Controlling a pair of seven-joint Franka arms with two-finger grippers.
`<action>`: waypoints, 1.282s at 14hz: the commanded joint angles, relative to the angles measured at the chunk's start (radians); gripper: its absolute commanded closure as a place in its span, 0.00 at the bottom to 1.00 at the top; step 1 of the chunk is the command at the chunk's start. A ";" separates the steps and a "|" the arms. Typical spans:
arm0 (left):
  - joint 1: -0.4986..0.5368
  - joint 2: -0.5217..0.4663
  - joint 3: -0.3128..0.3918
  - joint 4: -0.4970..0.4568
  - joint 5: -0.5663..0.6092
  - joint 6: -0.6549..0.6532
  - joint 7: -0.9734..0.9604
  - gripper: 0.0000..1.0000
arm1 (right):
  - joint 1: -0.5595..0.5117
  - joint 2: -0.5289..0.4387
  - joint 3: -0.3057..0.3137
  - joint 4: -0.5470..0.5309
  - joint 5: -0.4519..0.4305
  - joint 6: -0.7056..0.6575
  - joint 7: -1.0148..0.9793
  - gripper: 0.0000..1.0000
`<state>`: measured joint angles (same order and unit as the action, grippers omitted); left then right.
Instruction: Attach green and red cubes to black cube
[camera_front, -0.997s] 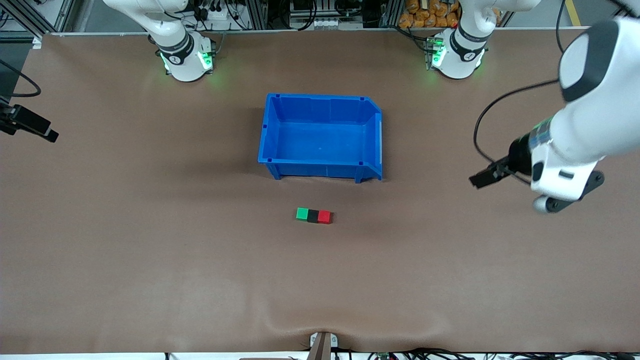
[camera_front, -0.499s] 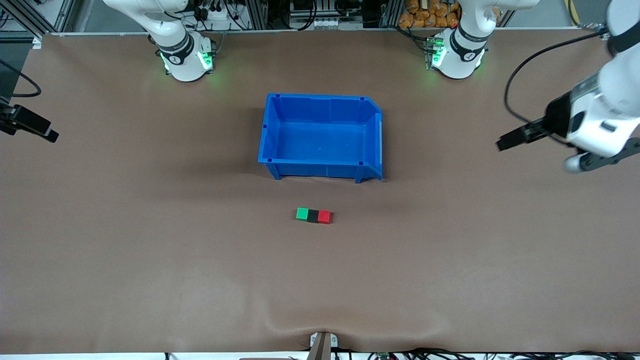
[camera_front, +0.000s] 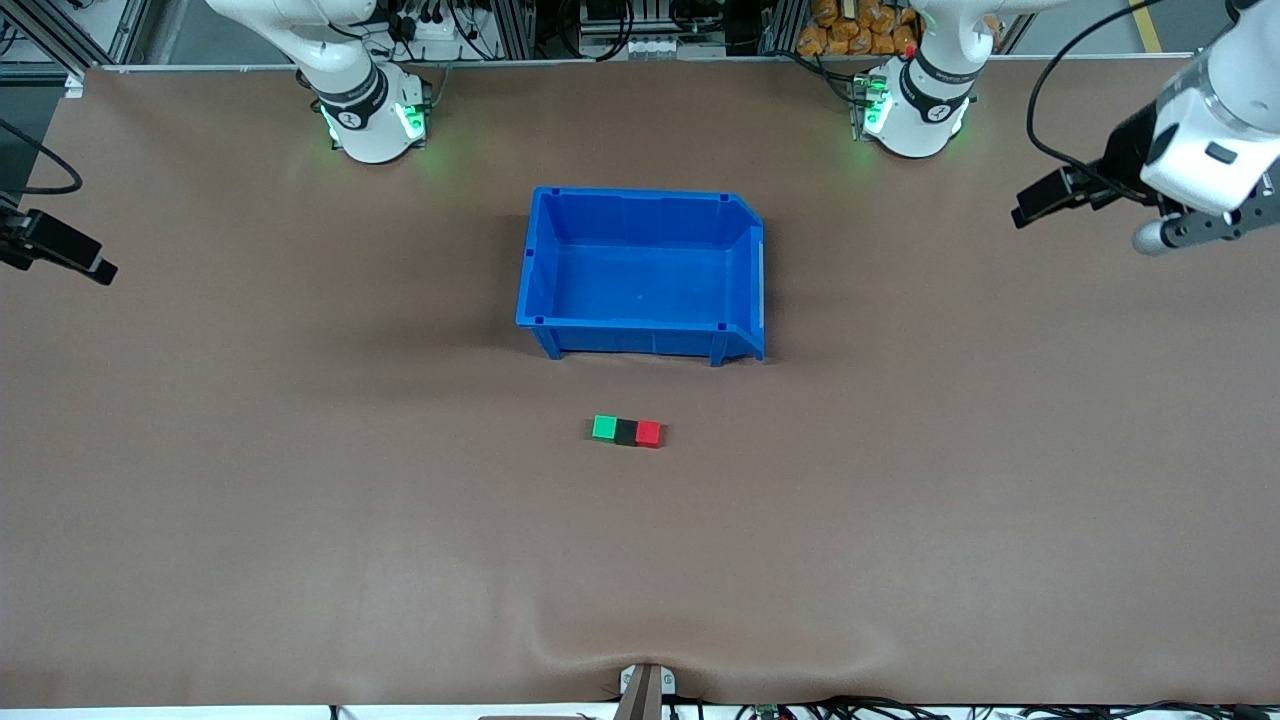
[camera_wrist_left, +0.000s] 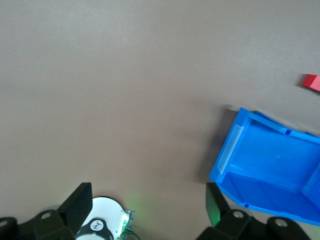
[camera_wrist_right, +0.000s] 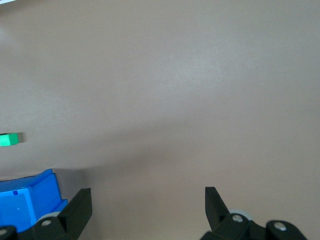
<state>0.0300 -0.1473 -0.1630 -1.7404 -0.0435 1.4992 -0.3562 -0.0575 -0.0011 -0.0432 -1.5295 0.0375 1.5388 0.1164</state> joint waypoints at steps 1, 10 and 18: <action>0.011 -0.017 -0.033 -0.004 0.066 0.022 0.020 0.00 | -0.013 0.007 0.011 0.018 -0.004 -0.011 0.017 0.00; 0.022 0.035 -0.053 0.056 0.099 0.026 0.085 0.00 | -0.013 0.007 0.011 0.017 -0.001 -0.006 0.019 0.00; 0.016 0.040 -0.053 0.059 0.099 0.026 0.091 0.00 | -0.010 0.009 0.011 0.017 -0.001 -0.011 0.019 0.00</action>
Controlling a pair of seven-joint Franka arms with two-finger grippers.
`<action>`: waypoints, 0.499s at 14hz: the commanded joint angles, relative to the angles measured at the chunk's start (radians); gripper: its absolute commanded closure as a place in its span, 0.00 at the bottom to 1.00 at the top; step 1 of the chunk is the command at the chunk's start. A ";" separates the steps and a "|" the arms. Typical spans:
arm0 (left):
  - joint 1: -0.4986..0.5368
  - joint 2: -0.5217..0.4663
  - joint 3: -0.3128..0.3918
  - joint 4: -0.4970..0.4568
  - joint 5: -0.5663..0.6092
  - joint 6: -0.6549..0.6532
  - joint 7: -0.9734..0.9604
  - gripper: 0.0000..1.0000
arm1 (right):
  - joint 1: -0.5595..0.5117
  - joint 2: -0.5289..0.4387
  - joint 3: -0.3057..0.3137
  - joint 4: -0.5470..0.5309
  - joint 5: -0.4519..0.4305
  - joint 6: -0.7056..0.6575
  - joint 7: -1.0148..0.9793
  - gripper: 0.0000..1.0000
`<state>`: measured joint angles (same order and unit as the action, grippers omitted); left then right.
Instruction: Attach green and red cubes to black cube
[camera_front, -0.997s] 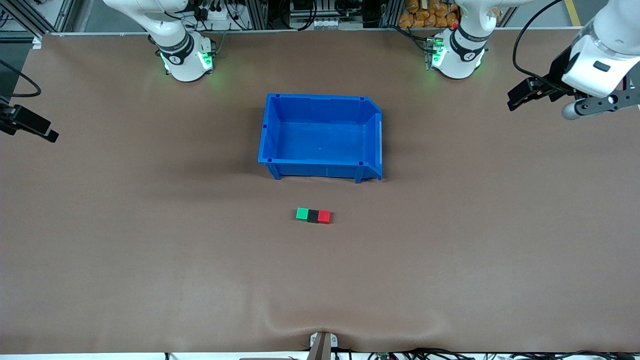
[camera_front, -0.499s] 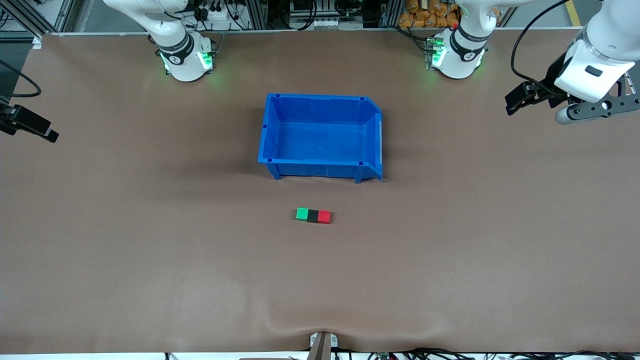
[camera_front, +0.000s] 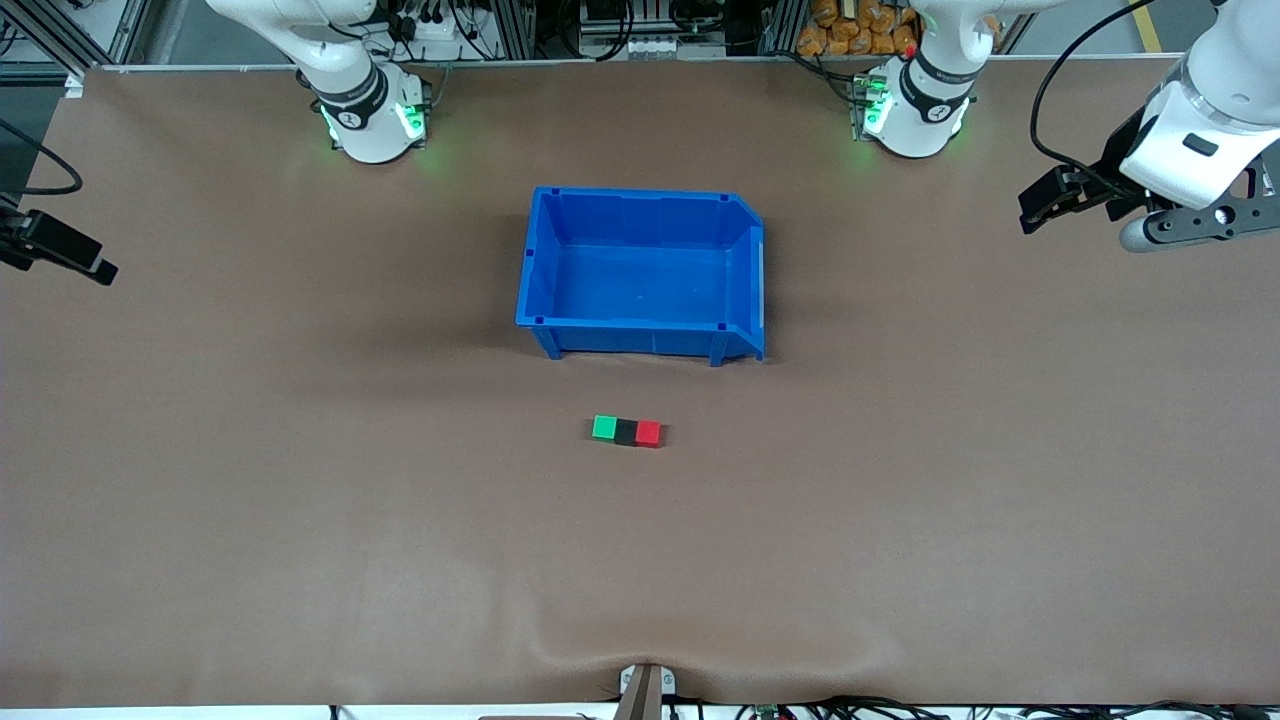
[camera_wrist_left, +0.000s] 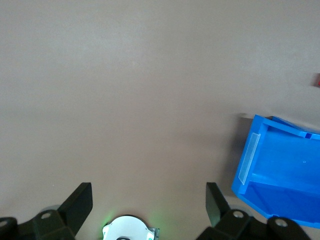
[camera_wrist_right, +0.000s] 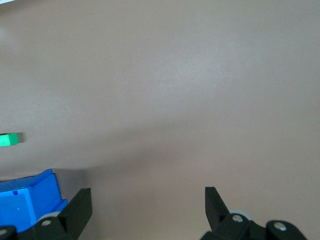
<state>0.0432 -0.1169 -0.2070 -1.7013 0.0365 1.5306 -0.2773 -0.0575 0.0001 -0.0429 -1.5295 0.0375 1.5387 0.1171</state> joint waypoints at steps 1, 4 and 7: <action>0.001 0.009 -0.009 0.020 0.019 -0.006 0.012 0.00 | -0.009 0.008 0.011 0.017 -0.001 -0.011 0.018 0.00; -0.002 0.008 -0.017 0.012 0.042 -0.006 0.013 0.00 | -0.008 0.008 0.011 0.017 -0.001 -0.011 0.018 0.00; 0.001 0.008 -0.025 0.025 0.069 -0.003 0.015 0.00 | -0.007 0.009 0.011 0.017 -0.001 -0.011 0.018 0.00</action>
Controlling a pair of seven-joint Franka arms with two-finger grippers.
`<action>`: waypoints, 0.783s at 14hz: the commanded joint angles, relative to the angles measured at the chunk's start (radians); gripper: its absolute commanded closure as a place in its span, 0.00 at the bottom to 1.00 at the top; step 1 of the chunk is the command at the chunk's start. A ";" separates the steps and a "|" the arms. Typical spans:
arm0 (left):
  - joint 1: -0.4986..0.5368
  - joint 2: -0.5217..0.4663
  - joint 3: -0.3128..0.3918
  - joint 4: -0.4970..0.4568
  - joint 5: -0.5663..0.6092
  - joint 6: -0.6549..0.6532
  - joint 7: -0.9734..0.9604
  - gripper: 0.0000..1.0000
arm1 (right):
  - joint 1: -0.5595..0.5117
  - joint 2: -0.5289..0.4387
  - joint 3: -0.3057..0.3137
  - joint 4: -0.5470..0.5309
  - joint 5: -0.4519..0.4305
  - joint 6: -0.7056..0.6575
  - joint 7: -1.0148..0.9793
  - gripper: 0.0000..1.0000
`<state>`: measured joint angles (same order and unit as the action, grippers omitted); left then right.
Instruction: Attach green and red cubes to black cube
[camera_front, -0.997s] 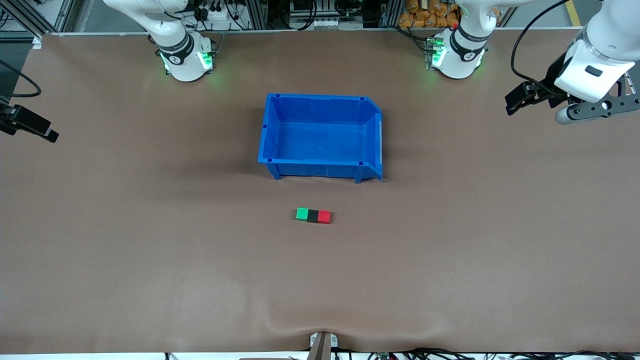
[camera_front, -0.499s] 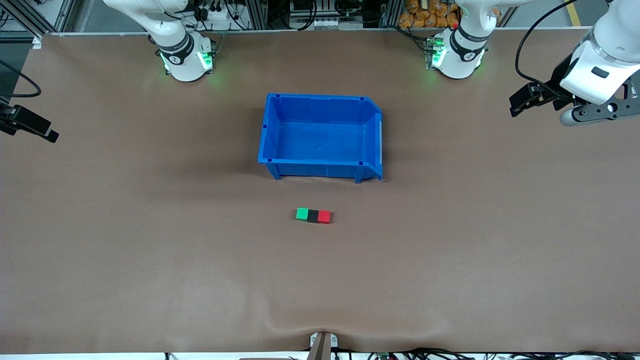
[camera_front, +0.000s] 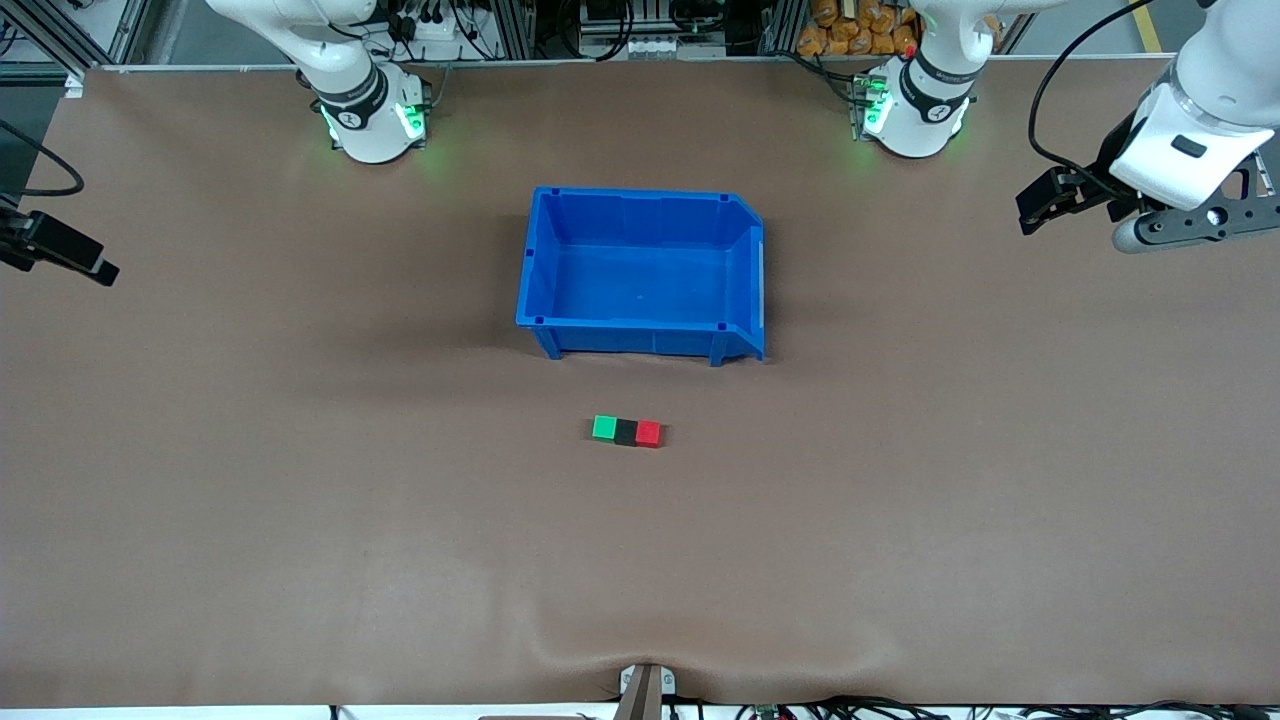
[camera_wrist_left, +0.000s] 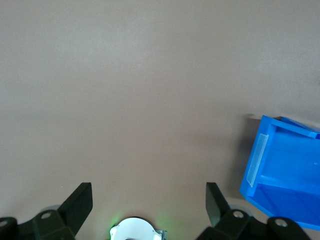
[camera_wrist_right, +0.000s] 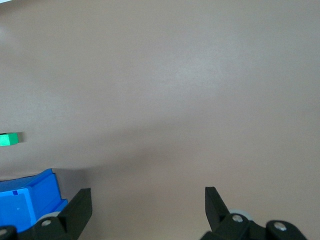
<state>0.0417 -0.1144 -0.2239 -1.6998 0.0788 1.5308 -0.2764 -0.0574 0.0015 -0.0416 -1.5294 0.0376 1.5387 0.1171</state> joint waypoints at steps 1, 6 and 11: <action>0.004 0.005 -0.008 0.025 0.027 -0.004 0.014 0.00 | -0.005 0.009 0.009 0.017 -0.001 -0.011 0.018 0.00; 0.012 0.010 -0.006 0.060 0.055 -0.012 0.014 0.00 | -0.004 0.012 0.011 0.017 0.001 -0.011 0.018 0.00; 0.012 0.082 -0.006 0.138 0.041 -0.047 0.017 0.00 | -0.001 0.017 0.011 0.017 0.002 -0.011 0.018 0.00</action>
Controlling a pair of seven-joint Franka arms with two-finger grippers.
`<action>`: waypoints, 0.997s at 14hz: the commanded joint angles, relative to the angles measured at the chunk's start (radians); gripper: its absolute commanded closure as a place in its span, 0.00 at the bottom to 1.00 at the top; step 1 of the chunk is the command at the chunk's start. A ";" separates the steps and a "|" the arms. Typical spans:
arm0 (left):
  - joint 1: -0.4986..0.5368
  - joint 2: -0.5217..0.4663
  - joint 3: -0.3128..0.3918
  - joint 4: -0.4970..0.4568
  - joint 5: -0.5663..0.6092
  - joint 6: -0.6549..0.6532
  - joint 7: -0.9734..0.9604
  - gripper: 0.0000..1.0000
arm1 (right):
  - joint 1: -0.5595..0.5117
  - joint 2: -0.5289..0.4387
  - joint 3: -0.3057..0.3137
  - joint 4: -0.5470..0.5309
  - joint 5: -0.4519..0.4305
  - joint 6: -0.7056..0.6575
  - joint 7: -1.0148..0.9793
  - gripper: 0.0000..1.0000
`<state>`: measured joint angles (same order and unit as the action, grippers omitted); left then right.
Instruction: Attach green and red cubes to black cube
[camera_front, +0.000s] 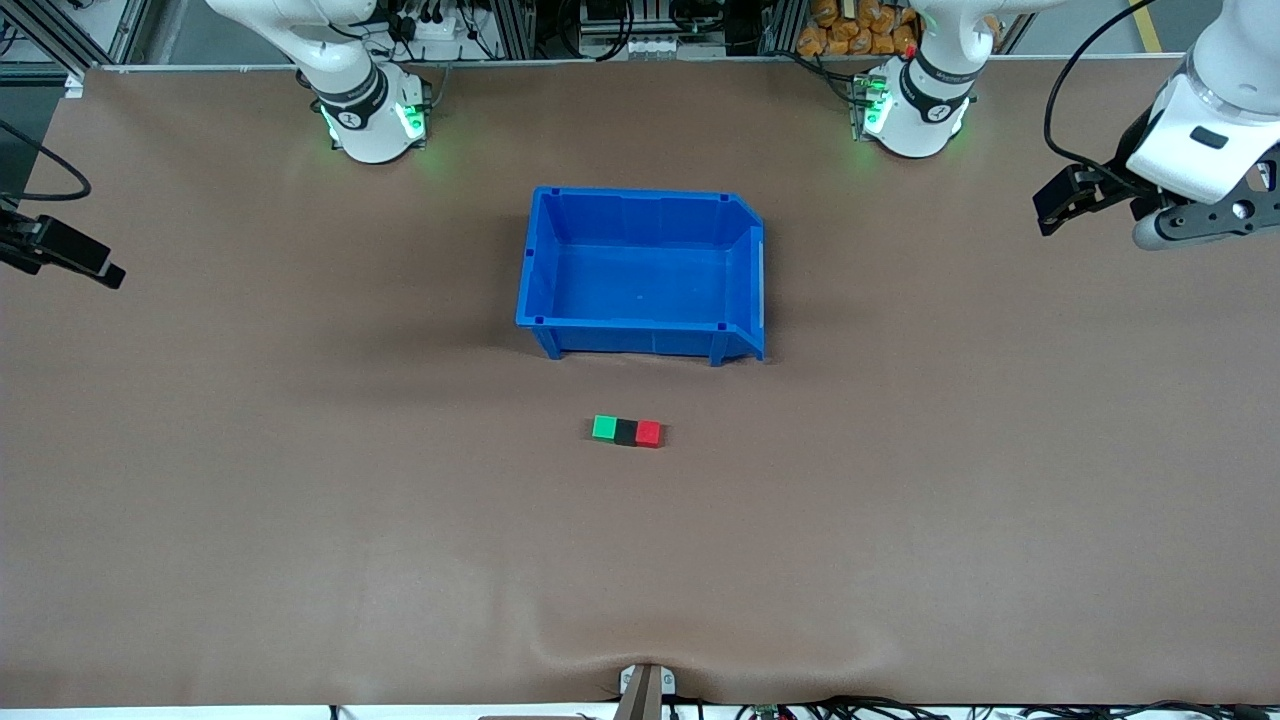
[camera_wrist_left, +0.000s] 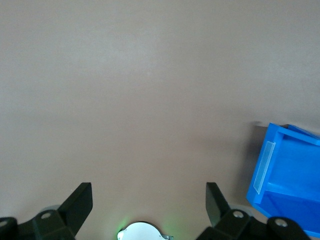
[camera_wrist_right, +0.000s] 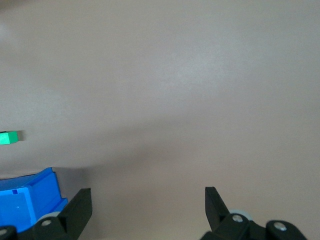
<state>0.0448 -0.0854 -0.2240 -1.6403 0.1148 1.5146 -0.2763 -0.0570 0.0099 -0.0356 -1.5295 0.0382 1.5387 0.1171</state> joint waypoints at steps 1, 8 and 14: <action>0.009 0.070 -0.005 0.092 0.006 -0.031 0.017 0.00 | -0.001 0.007 0.005 0.017 0.002 -0.011 0.018 0.00; 0.010 0.085 0.005 0.117 0.008 -0.027 0.062 0.00 | -0.001 0.009 0.005 0.017 0.003 -0.011 0.018 0.00; 0.003 0.078 0.006 0.067 -0.041 0.001 0.075 0.00 | -0.001 0.009 0.005 0.017 0.003 -0.011 0.018 0.00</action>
<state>0.0495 -0.0021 -0.2162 -1.5549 0.1055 1.5071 -0.2232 -0.0569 0.0105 -0.0350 -1.5294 0.0383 1.5387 0.1171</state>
